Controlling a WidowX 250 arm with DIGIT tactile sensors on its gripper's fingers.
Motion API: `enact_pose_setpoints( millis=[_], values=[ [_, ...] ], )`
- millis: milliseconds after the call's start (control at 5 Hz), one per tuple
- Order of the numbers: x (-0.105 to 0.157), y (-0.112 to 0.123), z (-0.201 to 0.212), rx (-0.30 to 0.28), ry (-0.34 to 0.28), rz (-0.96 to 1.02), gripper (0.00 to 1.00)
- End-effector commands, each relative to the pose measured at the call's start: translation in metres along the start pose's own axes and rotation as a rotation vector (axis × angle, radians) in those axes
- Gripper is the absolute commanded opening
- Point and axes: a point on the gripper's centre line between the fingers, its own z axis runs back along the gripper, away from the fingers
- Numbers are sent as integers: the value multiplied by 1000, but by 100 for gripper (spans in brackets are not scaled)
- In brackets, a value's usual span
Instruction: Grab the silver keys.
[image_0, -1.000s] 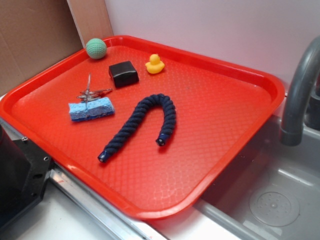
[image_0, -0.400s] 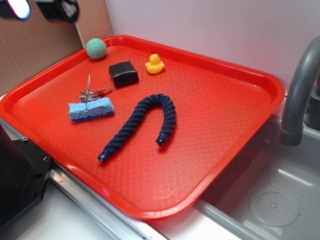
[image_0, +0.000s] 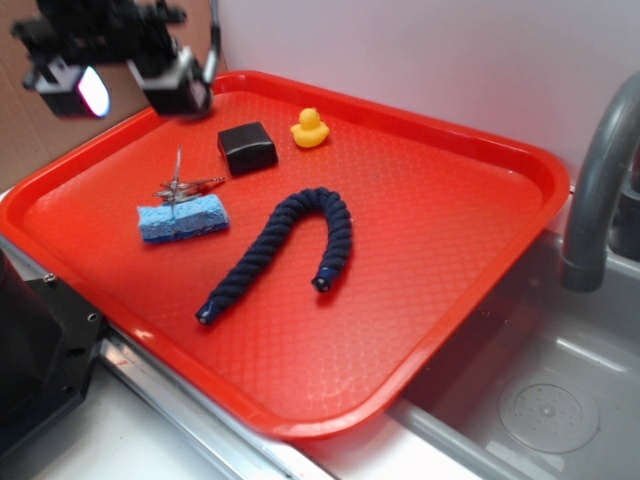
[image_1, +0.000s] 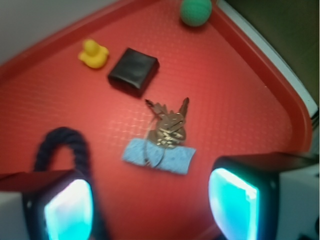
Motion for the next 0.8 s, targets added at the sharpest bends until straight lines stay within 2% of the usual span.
enact_pose_setpoints(
  millis=[0,200,400,600],
  values=[
    [9,7,-41,-36,0,-34,100],
    [14,-2,-50,-68,16,-48,100],
    [13,-10,-62,-31,32,-48,0],
    [13,-9,-66,-33,45,-60,0]
  ],
)
